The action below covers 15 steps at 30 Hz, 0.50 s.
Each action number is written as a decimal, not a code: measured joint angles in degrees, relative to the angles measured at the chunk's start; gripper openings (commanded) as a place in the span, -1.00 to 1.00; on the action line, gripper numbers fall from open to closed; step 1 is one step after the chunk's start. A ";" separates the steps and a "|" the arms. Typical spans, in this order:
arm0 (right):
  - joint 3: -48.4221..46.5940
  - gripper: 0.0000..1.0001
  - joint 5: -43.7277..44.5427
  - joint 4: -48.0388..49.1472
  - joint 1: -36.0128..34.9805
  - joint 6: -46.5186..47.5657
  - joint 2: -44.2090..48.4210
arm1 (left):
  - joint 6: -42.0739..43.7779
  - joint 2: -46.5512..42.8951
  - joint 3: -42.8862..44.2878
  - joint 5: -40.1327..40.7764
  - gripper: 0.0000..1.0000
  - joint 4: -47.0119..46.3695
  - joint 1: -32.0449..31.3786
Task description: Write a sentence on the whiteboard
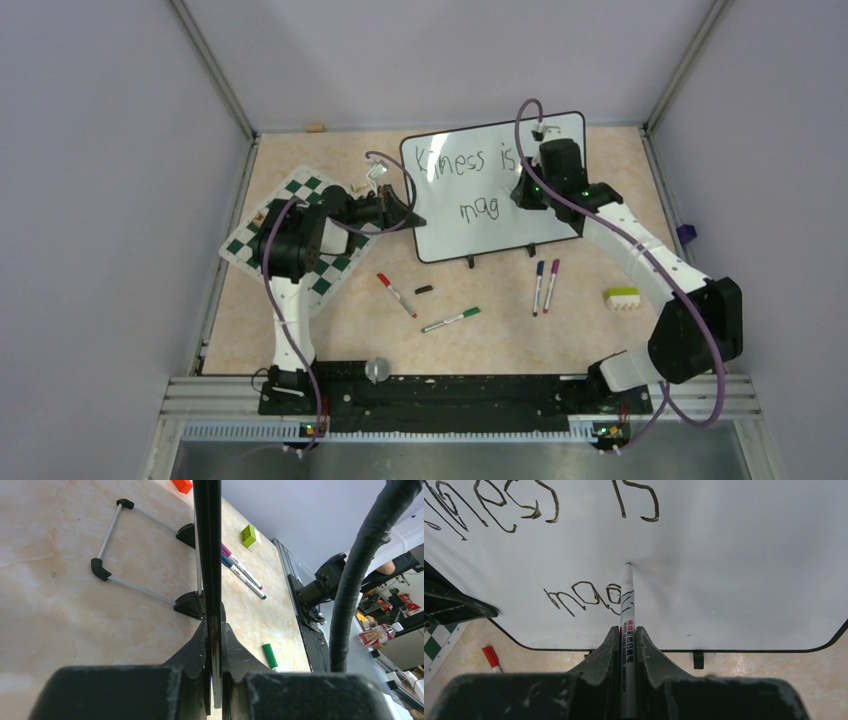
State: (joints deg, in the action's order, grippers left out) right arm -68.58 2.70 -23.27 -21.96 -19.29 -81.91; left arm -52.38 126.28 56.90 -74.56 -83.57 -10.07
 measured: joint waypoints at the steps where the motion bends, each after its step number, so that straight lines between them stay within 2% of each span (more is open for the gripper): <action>1: -0.11 -1.00 0.00 0.15 0.00 0.07 -0.15 | 0.00 0.00 0.00 0.02 -1.00 0.00 0.00; 15: -0.15 -1.00 0.33 0.52 0.00 0.20 -0.70 | 0.00 0.00 0.00 0.02 -1.00 0.02 0.00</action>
State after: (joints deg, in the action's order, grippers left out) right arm -68.73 3.03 -22.74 -21.96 -19.09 -82.61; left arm -52.38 126.28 56.90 -74.54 -83.55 -10.07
